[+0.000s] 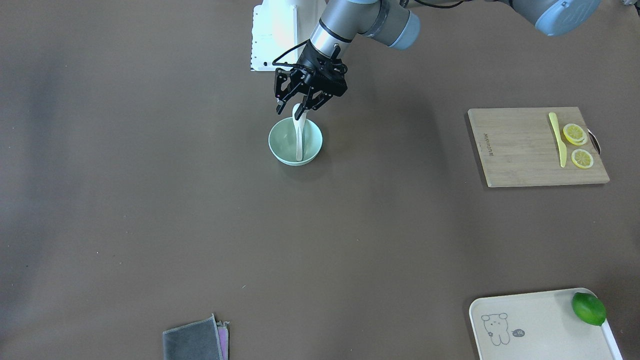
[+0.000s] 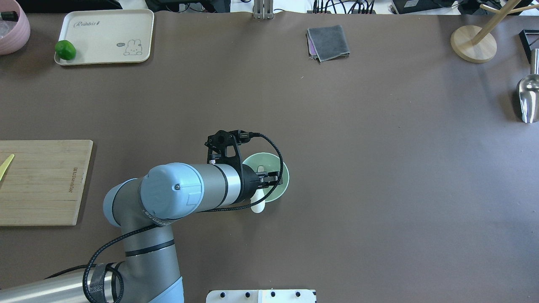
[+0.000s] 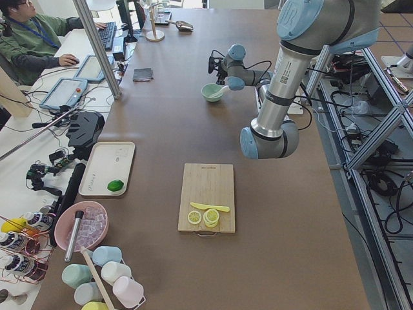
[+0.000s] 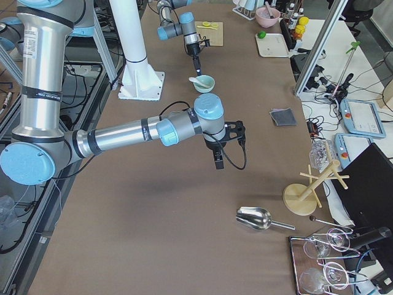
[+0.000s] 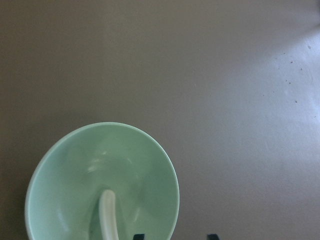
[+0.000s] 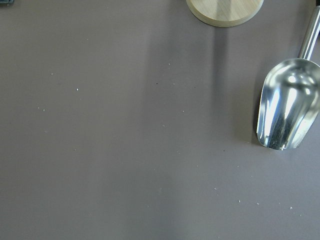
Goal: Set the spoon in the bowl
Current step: 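Lower the spoon into the green bowl and open the left gripper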
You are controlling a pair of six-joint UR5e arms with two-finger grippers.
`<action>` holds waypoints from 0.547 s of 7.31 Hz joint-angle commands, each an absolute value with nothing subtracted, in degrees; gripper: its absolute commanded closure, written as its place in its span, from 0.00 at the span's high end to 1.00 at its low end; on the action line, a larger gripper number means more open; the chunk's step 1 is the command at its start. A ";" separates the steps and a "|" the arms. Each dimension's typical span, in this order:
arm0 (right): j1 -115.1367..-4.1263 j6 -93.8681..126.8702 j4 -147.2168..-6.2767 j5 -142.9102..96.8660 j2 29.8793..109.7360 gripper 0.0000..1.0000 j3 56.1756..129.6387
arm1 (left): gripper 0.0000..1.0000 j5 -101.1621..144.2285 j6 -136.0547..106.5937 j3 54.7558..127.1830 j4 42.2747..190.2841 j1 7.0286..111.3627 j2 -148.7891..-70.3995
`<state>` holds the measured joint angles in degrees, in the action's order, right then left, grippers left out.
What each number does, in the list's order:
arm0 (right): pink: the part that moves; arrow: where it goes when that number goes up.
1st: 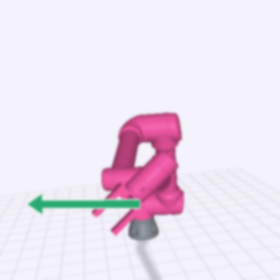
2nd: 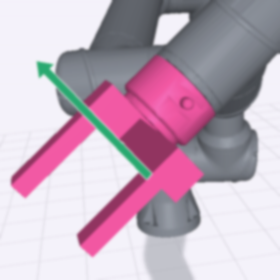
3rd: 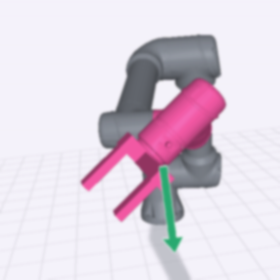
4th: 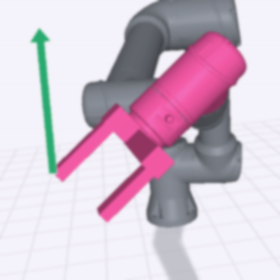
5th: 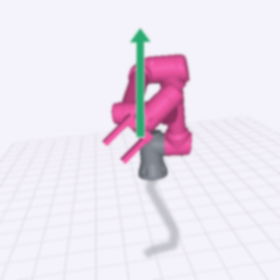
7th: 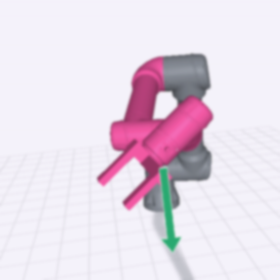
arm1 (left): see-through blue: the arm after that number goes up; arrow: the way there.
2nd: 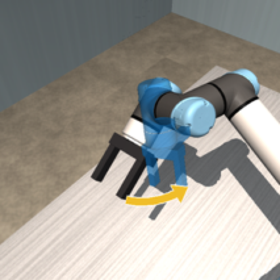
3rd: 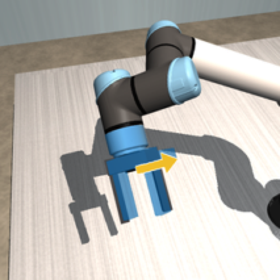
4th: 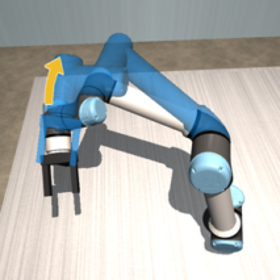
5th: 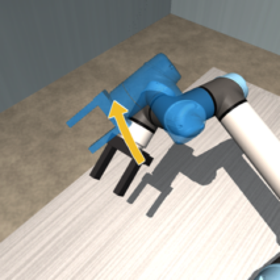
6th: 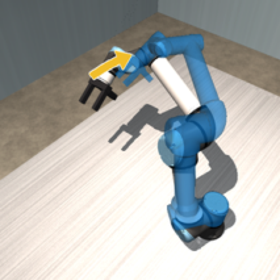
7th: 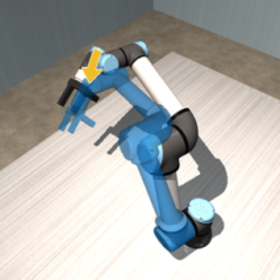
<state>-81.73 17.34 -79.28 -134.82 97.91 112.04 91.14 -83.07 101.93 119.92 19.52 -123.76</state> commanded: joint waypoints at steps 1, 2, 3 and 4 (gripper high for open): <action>-81.74 17.23 -79.28 -134.65 98.00 1.00 111.89 | 0.86 91.23 -82.71 101.95 119.71 21.61 -123.40; -81.74 17.23 -79.10 -134.65 99.04 1.00 111.62 | 0.97 91.58 -80.09 102.48 119.53 24.06 -122.62; -81.74 16.62 -78.93 -134.65 100.62 1.00 110.32 | 0.98 94.19 -75.11 102.92 117.09 27.39 -121.39; -82.00 16.44 -78.84 -133.78 101.50 1.00 109.08 | 0.98 103.09 -70.80 105.01 109.24 34.82 -120.51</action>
<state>-81.82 16.76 -78.98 -134.45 100.24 110.45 95.64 -75.76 103.25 115.83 27.99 -121.62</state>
